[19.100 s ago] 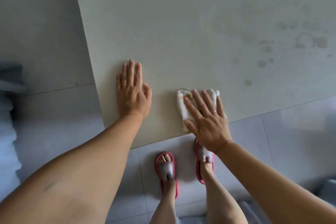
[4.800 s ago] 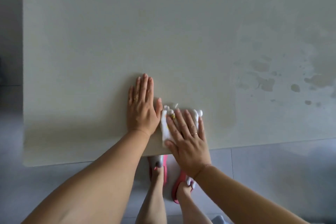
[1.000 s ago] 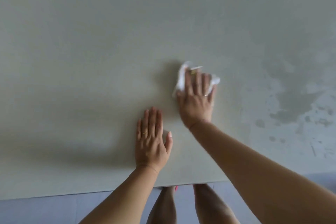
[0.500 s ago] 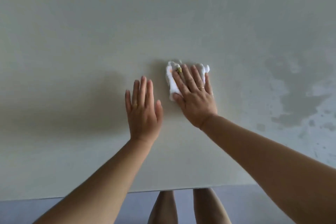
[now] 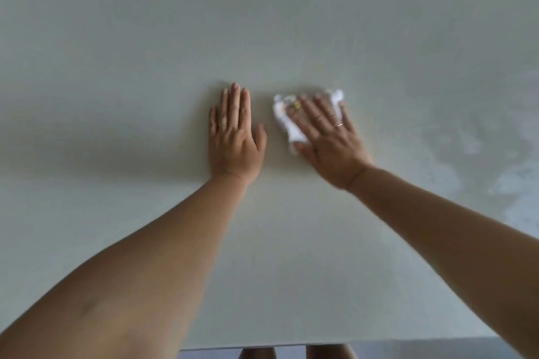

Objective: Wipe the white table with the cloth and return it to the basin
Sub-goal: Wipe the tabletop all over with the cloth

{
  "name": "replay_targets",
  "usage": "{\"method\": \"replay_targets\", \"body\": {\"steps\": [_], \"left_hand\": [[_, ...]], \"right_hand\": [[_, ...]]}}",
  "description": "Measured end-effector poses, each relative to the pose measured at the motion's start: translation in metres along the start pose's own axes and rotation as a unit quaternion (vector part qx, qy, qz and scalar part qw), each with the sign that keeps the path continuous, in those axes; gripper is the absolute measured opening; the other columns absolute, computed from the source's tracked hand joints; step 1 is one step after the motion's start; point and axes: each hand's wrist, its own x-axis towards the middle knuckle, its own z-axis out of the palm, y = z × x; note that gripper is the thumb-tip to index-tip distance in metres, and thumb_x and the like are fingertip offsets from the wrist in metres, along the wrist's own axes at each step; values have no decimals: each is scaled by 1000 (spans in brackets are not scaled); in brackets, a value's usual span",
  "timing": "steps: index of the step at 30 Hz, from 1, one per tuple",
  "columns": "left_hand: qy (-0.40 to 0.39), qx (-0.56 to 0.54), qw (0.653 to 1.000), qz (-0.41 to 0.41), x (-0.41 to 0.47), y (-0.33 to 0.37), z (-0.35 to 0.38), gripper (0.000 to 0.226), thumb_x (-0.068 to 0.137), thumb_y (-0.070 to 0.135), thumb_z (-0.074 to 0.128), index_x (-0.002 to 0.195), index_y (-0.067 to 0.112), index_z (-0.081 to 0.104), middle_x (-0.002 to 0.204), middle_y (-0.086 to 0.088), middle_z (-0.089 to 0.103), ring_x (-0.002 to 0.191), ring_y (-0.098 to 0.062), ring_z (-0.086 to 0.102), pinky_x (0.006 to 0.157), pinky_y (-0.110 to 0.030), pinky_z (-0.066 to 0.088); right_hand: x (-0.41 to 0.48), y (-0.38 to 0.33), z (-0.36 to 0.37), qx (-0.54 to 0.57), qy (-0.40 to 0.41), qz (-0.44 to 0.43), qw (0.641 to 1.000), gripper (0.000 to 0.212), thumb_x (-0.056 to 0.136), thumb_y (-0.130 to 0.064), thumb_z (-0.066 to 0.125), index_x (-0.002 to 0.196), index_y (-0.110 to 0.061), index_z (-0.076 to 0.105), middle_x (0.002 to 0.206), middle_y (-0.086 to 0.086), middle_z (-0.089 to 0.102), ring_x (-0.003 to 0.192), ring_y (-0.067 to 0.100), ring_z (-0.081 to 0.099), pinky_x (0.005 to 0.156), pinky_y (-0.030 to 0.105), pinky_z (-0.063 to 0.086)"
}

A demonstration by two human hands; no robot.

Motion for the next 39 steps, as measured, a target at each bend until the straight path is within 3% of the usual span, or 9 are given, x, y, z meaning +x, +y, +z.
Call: {"method": "replay_targets", "body": {"steps": [5, 9, 12, 18, 24, 27, 31, 36, 39], "left_hand": [[-18, 6, 1000, -11, 1, 1, -1, 66, 92, 39, 22, 150, 8, 23, 158, -11, 19, 146, -26, 16, 118, -41, 10], [-20, 7, 1000, -11, 2, 3, -3, 62, 94, 36, 24, 147, 4, 28, 155, -14, 24, 145, -28, 20, 117, -43, 14], [-28, 17, 999, -10, 3, 2, -3, 64, 91, 34, 25, 148, 5, 26, 156, -13, 22, 145, -27, 18, 117, -43, 13], [-8, 9, 1000, -10, 2, 3, -2, 62, 92, 31, 30, 147, 4, 29, 155, -13, 26, 144, -27, 22, 117, -43, 16], [-7, 15, 1000, -10, 3, 3, -2, 60, 92, 31, 32, 145, 2, 33, 153, -15, 31, 143, -29, 26, 116, -47, 23], [4, 8, 1000, -8, 4, 3, -2, 60, 91, 30, 33, 145, 3, 34, 152, -15, 31, 141, -31, 29, 116, -46, 22], [-2, 8, 1000, -16, 4, 5, -2, 60, 90, 29, 32, 145, 4, 34, 152, -14, 32, 141, -31, 30, 115, -46, 22], [-14, 6, 1000, -17, 4, 7, -6, 60, 89, 29, 33, 142, 1, 38, 150, -16, 34, 138, -33, 34, 112, -51, 25], [-2, -12, 1000, 2, 11, 3, -9, 60, 88, 30, 37, 141, 2, 41, 150, -16, 36, 138, -33, 35, 114, -48, 21]], "right_hand": [[41, 2, -1, 68, 45, 335, 939, 59, 99, -46, 30, 152, -28, 11, 160, 5, 8, 147, 28, 2, 118, 48, -4], [39, -52, 4, 56, 2, 130, 990, 59, 98, -50, 26, 151, -29, 13, 160, 1, 10, 148, 26, 3, 118, 46, -4], [48, -7, -4, 15, -3, -6, 1000, 57, 97, -51, 23, 150, -29, 21, 158, 0, 21, 147, 25, 13, 118, 45, 6], [98, -5, -4, 84, 37, 356, 930, 61, 98, -48, 26, 152, -30, 5, 161, 3, 1, 147, 26, -5, 117, 49, -10], [100, -11, -14, -2, -27, -33, 999, 60, 96, -53, 16, 151, -29, 10, 160, 0, 10, 148, 25, 5, 118, 44, -2], [119, 46, -19, 36, 4, 107, 994, 58, 99, -48, 25, 152, -30, 10, 160, 0, 10, 148, 24, 2, 118, 45, -3], [143, 20, -15, 91, 31, 354, 930, 61, 98, -47, 26, 152, -29, 3, 161, 2, -2, 147, 26, -7, 116, 49, -11], [135, -5, -17, 24, -16, -16, 999, 59, 99, -49, 27, 152, -30, 10, 161, -1, 8, 148, 25, 1, 117, 43, -8], [147, 45, -23, 8, -5, 7, 1000, 57, 99, -51, 25, 151, -33, 10, 161, -3, 8, 148, 20, 1, 118, 41, -5]]}}
